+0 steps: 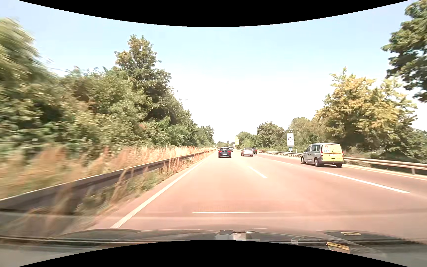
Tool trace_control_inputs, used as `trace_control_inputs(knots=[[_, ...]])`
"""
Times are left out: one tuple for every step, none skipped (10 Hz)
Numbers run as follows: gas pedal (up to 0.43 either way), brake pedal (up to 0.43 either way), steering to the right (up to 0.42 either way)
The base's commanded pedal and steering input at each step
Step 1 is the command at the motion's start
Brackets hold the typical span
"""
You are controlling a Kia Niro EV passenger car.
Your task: Follow the waypoints while adhering to traffic rules and regulations
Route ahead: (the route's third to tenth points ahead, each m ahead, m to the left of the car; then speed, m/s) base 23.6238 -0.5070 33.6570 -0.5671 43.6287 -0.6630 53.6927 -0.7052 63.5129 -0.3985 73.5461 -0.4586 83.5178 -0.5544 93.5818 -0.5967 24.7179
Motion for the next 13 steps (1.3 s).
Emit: trace_control_inputs(knots=[[0.287, 0.000, 0.000], [0.287, 0.000, 0.000], [0.287, 0.000, 0.000], [0.287, 0.000, 0.000], [0.287, 0.000, 0.000], [0.287, 0.000, 0.000], [0.287, 0.000, 0.000], [0.287, 0.000, 0.000], [0.287, 0.000, 0.000], [0.287, 0.000, 0.000], [0.287, 0.000, 0.000], [0.287, 0.000, 0.000], [0.287, 0.000, 0.000]])
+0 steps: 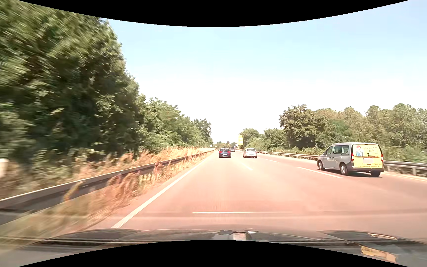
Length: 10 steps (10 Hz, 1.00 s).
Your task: Follow the waypoints while adhering to traffic rules and regulations
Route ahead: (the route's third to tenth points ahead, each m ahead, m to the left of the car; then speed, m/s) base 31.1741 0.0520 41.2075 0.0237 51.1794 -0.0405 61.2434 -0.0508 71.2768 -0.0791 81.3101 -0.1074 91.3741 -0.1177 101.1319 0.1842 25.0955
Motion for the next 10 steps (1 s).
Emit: trace_control_inputs(knots=[[0.287, 0.000, 0.000], [0.287, 0.000, 0.000], [0.287, 0.000, 0.000], [0.287, 0.000, 0.000], [0.287, 0.000, 0.000], [0.287, 0.000, 0.000], [0.287, 0.000, 0.000], [0.287, 0.000, 0.000], [0.287, 0.000, 0.000], [0.287, 0.000, -0.001]])
